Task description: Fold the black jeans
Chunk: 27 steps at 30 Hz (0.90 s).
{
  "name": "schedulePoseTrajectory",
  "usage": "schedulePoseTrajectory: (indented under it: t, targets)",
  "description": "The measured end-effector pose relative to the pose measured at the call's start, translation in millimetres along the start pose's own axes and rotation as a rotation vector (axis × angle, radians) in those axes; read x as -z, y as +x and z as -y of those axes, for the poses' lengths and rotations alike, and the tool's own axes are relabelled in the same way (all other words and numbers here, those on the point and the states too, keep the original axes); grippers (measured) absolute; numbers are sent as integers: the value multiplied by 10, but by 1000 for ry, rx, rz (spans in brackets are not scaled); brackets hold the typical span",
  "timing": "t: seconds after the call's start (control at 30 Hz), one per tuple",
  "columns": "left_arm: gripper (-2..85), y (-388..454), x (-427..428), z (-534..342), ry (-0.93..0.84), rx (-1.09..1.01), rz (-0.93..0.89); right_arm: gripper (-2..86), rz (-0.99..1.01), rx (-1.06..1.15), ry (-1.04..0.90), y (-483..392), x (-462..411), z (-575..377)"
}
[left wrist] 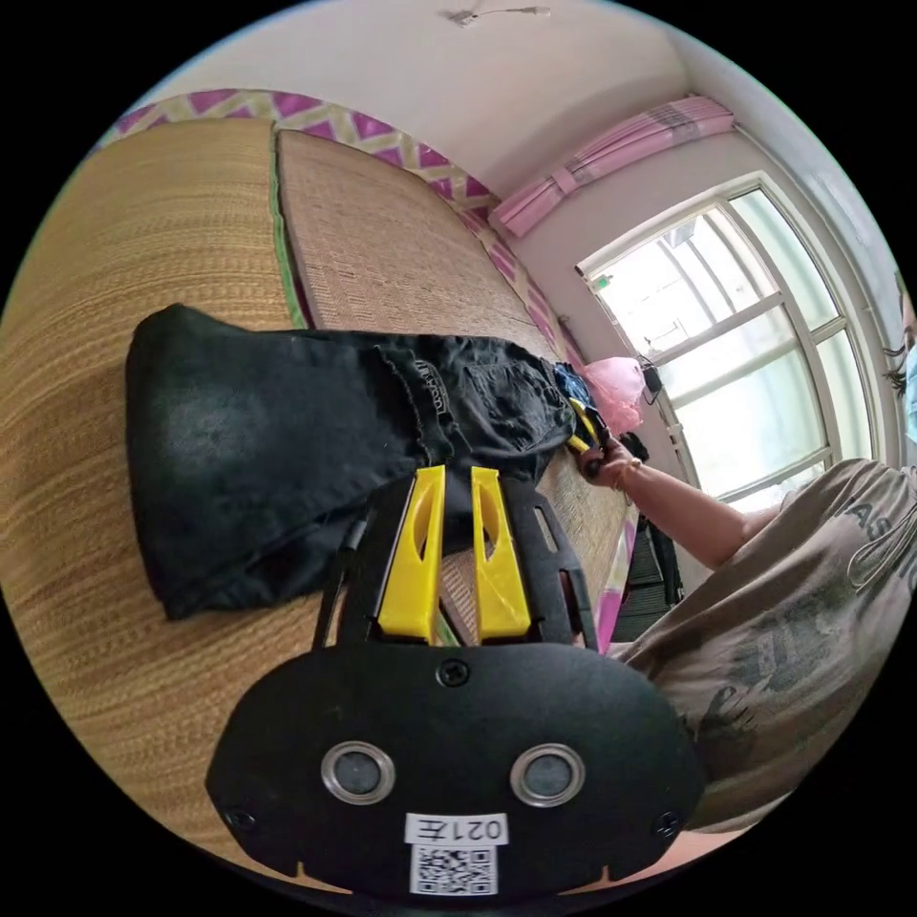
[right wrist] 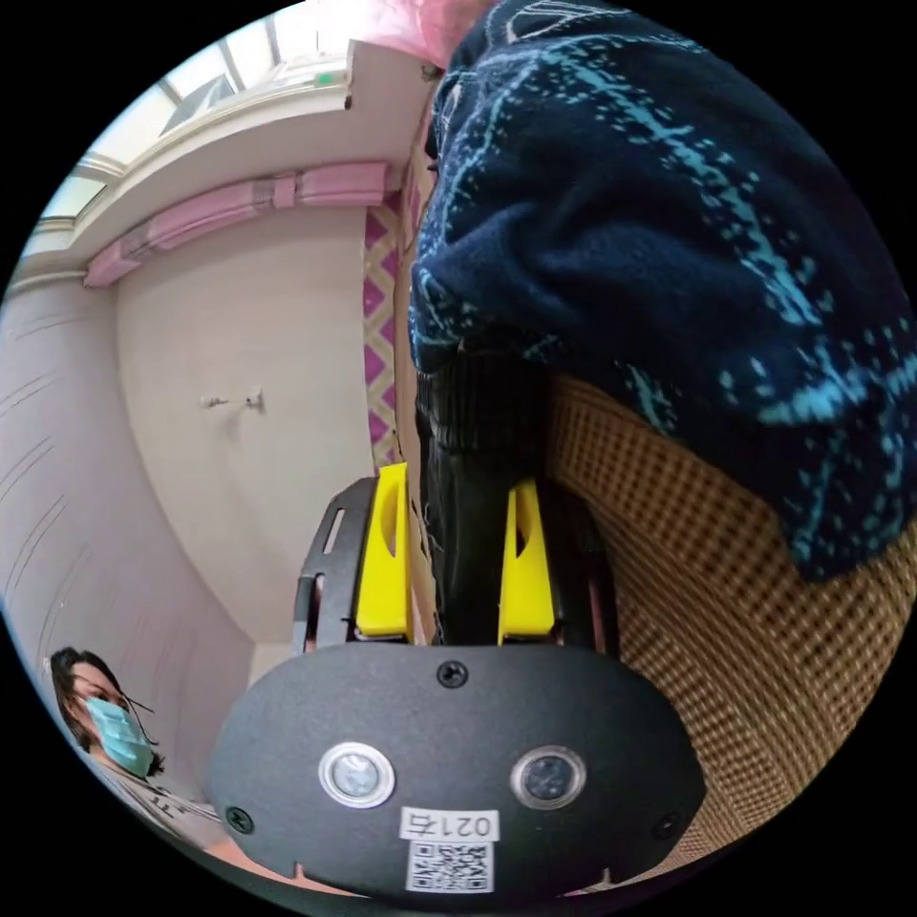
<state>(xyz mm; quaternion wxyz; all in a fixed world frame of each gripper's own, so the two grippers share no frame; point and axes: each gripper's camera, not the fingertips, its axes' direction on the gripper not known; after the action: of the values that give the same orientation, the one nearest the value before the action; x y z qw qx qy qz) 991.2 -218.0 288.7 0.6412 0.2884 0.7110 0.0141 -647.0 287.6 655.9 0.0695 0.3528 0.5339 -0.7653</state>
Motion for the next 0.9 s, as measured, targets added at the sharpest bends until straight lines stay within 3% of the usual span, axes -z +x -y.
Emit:
schedulePoseTrajectory:
  t: [0.1, 0.17, 0.37, 0.5, 0.63, 0.8, 0.9]
  targets:
    - [44, -173, 153, -166, 0, 51, -5, 68, -61, -12, -23, -176, -136, -57]
    - [40, -255, 281, -269, 31, 73, -15, 59, -142, 128, -35, -638, -228, -203]
    - [9, -466, 654, -621, 116, 119, -64, 56, -343, 862, -207, -2864, -1170, -1617]
    - [-4, -552, 856, -876, 131, 125, -66, 57, -429, 1342, -361, -3764, -2195, -3469]
    - [-7, -650, 1089, -1127, 161, 151, -68, 59, -539, 1680, -571, -3494, -3331, -5319]
    - [-9, -846, 1474, -1513, 214, 219, -59, 67, -844, 1792, -944, -2148, -4529, -6508]
    - [-9, -920, 1696, -1637, 234, 218, -45, 79, -857, 1800, -821, -2209, -4488, -6660]
